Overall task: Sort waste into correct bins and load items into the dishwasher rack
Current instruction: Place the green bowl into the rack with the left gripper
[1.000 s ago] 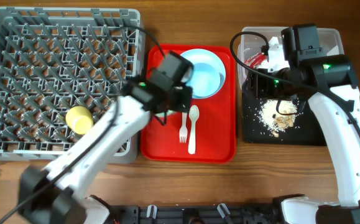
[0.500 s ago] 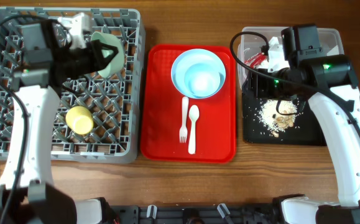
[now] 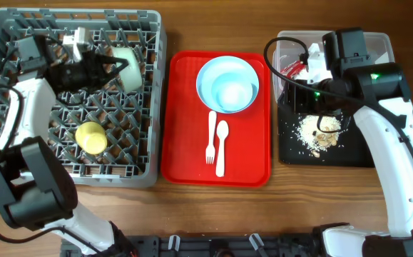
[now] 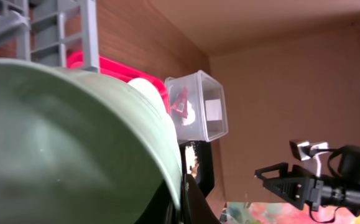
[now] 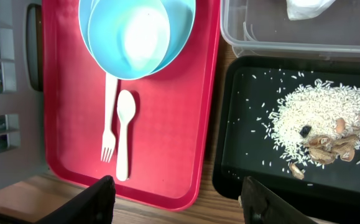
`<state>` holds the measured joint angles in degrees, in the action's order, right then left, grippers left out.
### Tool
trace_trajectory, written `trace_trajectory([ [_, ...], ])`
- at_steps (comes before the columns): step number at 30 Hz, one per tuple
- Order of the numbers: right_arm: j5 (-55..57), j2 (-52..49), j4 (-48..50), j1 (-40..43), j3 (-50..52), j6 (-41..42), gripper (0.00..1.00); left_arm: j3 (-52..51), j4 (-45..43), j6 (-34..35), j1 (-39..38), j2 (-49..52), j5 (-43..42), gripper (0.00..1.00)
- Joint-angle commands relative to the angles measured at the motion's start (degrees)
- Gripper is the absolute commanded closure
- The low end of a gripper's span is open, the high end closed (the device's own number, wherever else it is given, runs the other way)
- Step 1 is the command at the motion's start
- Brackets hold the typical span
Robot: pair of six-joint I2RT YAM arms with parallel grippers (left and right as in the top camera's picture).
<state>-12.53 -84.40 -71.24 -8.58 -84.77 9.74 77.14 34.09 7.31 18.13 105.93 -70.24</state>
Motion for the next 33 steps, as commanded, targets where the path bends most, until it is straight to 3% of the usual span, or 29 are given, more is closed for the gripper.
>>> trace_trajectory([
  [1,1.0,0.4,-0.2,-0.2,-0.3,-0.7,0.35,0.6,2.3,-1.3,3.3,2.6,2.2,0.94],
  [2,1.0,0.4,-0.2,-0.2,-0.3,-0.7,0.35,0.6,3.3,-1.3,3.9,2.6,4.5,0.9],
  [5,1.0,0.4,-0.2,-0.2,-0.3,-0.7,0.35,0.6,7.2,-1.3,4.8,2.6,11.1,0.93],
  [9,1.0,0.4,-0.2,-0.2,-0.3,-0.7,0.35,0.6,10.9,-1.3,5.6,2.6,12.7,0.93],
  [12,1.0,0.4,-0.2,-0.2,-0.3,-0.8,0.35,0.6,14.7,-1.4,6.1,2.6,13.0,0.79],
  [16,1.0,0.4,-0.2,-0.2,-0.3,-0.8,0.35,0.6,18.4,-1.4,7.4,2.4,14.9,0.43],
  [20,1.2,0.4,-0.2,-0.2,-0.3,-0.8,0.35,0.6,21.1,-1.4,8.8,0.3,17.5,0.32],
  [25,1.7,0.4,-0.2,-0.2,-0.3,-0.8,0.35,0.6,26.2,0.9,9.5,-7.7,27.6,0.15],
  [30,3.2,0.4,-0.4,-0.2,-0.3,-0.7,0.35,0.6,27.2,1.0,8.2,-17.3,28.2,0.11],
  [33,9.1,0.4,-1.4,-0.2,-0.3,3.1,0.34,0.6,26.6,1.0,3.2,-22.1,31.1,0.03],
])
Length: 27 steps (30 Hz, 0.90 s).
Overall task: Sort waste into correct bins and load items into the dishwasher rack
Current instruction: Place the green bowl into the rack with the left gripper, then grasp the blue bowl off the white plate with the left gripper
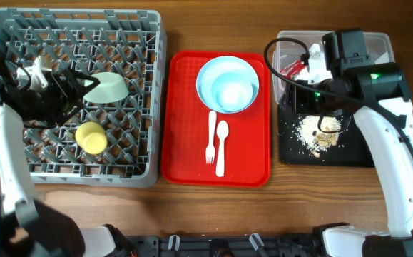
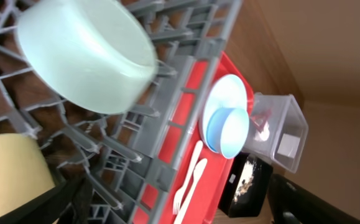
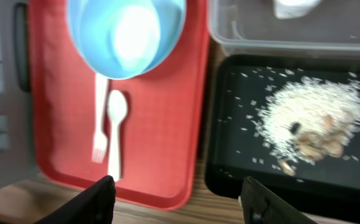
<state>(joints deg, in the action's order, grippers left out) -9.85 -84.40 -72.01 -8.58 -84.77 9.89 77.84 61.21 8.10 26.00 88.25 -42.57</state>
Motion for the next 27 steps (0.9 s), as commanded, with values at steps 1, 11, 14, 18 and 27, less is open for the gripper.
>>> trace_trajectory([
  [1,7.5,0.4,-0.8,-0.2,-0.3,3.9,0.33,-0.1,-0.8,0.2,-7.2,-5.2,5.8,0.01],
  [11,11.9,0.4,-3.0,-0.2,-0.3,10.7,0.31,-0.1,-16.2,0.1,-47.2,-1.3,32.1,0.0],
  [14,17.9,0.4,-5.7,-0.2,-0.3,20.0,0.3,-0.1,-23.7,-0.2,-54.2,3.1,37.5,0.0],
  [18,17.8,0.4,-6.3,-0.2,-0.3,22.6,0.28,-0.1,-33.8,-2.0,-58.7,11.0,38.6,0.0],
  [27,17.6,0.4,-7.1,-0.2,-0.3,23.1,0.25,-0.1,-40.0,-1.9,-62.6,27.4,38.6,0.04],
])
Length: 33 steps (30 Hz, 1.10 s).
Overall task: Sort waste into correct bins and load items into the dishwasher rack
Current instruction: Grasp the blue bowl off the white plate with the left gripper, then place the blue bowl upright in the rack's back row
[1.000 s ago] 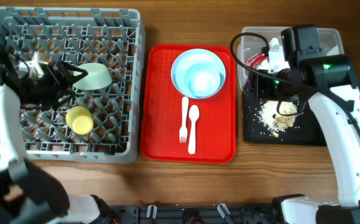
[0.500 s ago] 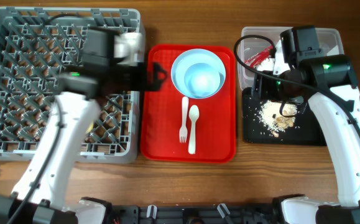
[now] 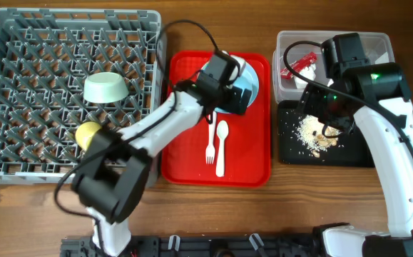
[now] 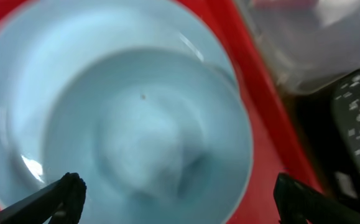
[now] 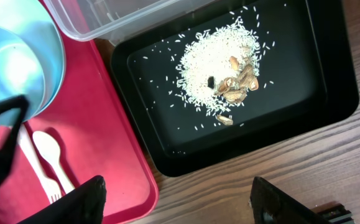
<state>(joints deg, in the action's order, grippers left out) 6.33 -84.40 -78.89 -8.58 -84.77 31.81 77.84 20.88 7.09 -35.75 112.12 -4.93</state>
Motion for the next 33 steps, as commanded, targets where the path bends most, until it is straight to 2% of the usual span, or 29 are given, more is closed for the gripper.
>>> trace_trajectory([
  [1,1.4,0.4,-0.2,-0.2,-0.3,1.2,0.25,-0.1,0.7,-0.9,-0.9,4.1,1.0,0.05],
  [2,1.4,0.4,-0.2,-0.2,-0.3,1.2,0.25,-0.1,1.4,-0.9,-0.8,4.7,1.0,0.06],
  [7,1.4,0.4,-0.2,-0.2,-0.3,1.2,0.25,-0.1,6.2,-0.9,-0.8,5.0,4.1,0.31],
  [10,1.4,0.4,-0.2,-0.2,-0.3,1.2,0.25,-0.1,7.3,-0.9,-0.8,4.9,4.6,0.54],
  [11,1.5,0.4,-0.2,-0.2,-0.3,1.1,0.25,-0.1,7.3,-0.9,-0.8,4.8,4.6,0.73],
  [13,1.4,0.4,-0.2,-0.2,-0.3,1.0,0.25,-0.1,7.4,-0.9,-0.8,4.5,4.6,0.86],
  [19,1.5,0.4,0.0,-0.2,-0.3,0.1,0.25,-0.1,7.7,-0.9,-0.8,1.4,4.6,0.94],
  [27,1.4,0.4,0.0,-0.2,-0.3,-0.3,0.26,-0.1,8.1,-0.9,-0.7,-2.3,4.6,0.96],
  [33,1.4,0.4,0.0,-0.2,-0.3,-0.3,0.25,0.0,8.5,-0.9,2.0,-13.2,4.3,0.96],
])
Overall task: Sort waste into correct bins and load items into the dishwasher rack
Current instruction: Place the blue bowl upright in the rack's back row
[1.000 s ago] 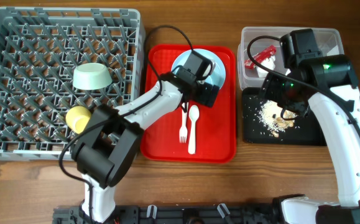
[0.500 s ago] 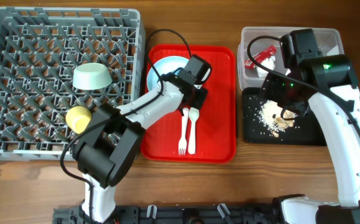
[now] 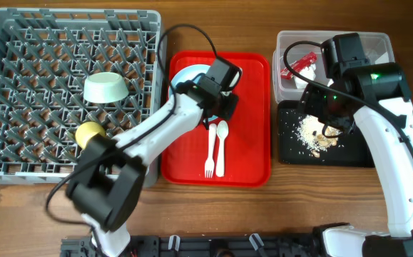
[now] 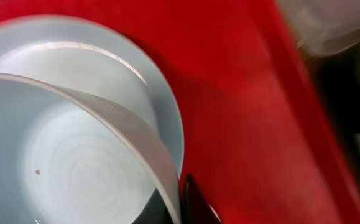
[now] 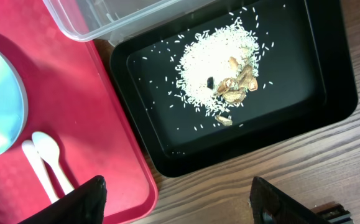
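Note:
My left gripper (image 4: 181, 200) is shut on the rim of a pale blue bowl (image 4: 74, 168), which tilts above a pale blue plate (image 4: 139, 84) on the red tray (image 3: 252, 143). In the overhead view the left gripper (image 3: 217, 101) covers the bowl, and only the plate's edge (image 3: 187, 73) shows. A white fork (image 3: 210, 150) and spoon (image 3: 221, 146) lie on the tray in front of it. The grey dishwasher rack (image 3: 6, 165) holds a pale green bowl (image 3: 105, 88) and a yellow cup (image 3: 86, 130). My right gripper (image 5: 176, 186) hangs open and empty over the black tray's near edge.
The black tray (image 5: 329, 93) holds a heap of rice and food scraps (image 5: 220, 71). Behind it stands a clear bin (image 3: 384, 43) with a red wrapper (image 3: 302, 66). Bare wooden table (image 3: 334, 200) runs along the front.
My left gripper was open above the blue bowl and is now shut on its rim. Bowl and plate sit further left on the tray. The right arm has not moved.
My left gripper first held the pale green bowl over the rack. Then that bowl lay in the rack with the gripper open beside it. Then the gripper was open over the blue bowl on the tray, and now grips it. The right gripper stayed open near the black tray.

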`<state>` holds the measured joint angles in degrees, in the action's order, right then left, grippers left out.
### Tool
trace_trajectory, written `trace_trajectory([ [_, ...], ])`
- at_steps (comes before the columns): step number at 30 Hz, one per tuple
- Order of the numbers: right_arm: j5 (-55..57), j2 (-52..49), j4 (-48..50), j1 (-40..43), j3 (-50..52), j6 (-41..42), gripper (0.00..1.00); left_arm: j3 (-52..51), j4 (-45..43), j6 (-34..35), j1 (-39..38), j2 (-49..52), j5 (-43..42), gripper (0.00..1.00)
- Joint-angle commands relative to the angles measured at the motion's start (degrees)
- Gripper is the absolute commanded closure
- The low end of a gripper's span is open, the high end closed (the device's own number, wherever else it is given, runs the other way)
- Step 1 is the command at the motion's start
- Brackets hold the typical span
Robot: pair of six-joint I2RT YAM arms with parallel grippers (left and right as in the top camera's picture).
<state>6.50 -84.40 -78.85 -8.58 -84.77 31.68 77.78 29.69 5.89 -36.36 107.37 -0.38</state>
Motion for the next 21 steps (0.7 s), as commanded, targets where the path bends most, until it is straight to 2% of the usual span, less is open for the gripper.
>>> trace_trajectory([
  [1,1.3,0.4,-0.1,-0.2,-0.3,-0.2,0.25,0.2,-0.3,0.3,3.7,-10.1,-0.3,0.96],
  [3,1.3,0.4,-0.1,-0.2,-0.3,-0.2,0.25,0.8,-0.8,0.3,8.0,-13.7,-4.3,0.96],
  [5,1.3,0.4,-0.1,-0.2,-0.3,-0.2,0.25,1.0,-3.0,0.3,14.1,-15.8,-13.5,0.96],
  [8,1.3,0.4,-0.1,-0.2,-0.3,-0.6,0.25,1.0,-7.1,1.0,24.6,-15.7,-32.2,0.96],
  [13,1.3,0.4,0.0,-0.2,-0.3,-0.7,0.26,1.0,-15.6,7.7,40.4,-11.1,-55.6,0.96],
  [17,1.3,0.4,-0.1,-0.2,-0.3,-0.7,0.26,1.0,-22.1,14.5,47.7,-4.3,-64.0,0.96],
  [21,1.3,0.4,-0.1,-0.2,-0.3,-0.7,0.26,1.0,-31.9,23.8,51.1,3.1,-71.3,0.96],
])
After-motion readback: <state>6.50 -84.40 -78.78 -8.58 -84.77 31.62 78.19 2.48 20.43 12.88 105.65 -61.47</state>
